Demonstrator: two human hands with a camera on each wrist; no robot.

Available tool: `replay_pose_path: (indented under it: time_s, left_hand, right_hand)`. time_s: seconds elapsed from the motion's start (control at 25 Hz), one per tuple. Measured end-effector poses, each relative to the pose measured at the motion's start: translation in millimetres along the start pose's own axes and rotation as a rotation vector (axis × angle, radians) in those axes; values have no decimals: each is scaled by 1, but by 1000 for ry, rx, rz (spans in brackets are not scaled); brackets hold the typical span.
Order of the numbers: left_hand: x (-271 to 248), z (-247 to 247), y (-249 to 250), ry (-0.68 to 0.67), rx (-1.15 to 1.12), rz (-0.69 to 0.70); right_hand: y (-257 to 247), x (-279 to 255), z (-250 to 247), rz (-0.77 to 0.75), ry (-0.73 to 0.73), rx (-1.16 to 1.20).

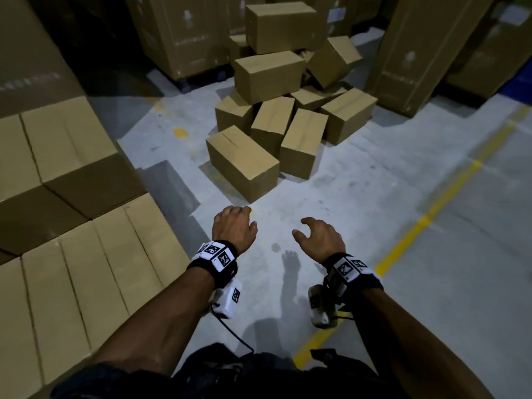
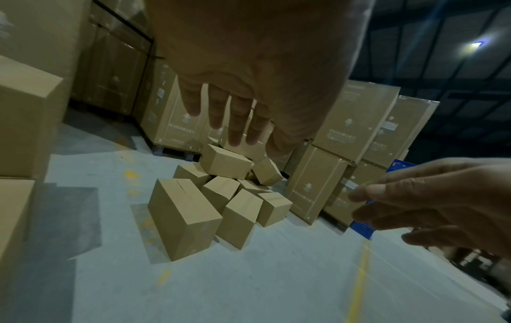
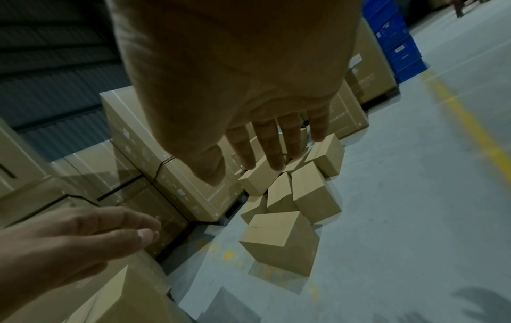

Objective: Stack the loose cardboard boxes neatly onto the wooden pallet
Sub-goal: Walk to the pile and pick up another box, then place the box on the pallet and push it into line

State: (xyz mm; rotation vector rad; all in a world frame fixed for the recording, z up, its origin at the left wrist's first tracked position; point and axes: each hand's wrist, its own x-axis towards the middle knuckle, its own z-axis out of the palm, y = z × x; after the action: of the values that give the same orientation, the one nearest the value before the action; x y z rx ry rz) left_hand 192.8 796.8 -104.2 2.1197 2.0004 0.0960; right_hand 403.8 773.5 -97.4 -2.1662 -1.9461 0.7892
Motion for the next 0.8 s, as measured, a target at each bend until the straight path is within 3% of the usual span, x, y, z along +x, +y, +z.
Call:
replay_pose_path:
  time_s: [0.2, 0.48, 0.64, 0.8]
  left_hand:
    - [52, -1, 10, 24, 8, -72]
    - [181, 11, -57, 20, -53, -220]
    - [269, -15, -121, 21, -116, -331]
    - [320, -49, -184, 65, -118, -446]
  right_hand:
    - [5, 70, -20, -74, -52, -53]
    - [-52, 217, -16, -159, -143, -129]
    - [-122, 307, -14, -237, -224, -226]
    - [-210, 385, -8, -390, -265, -257]
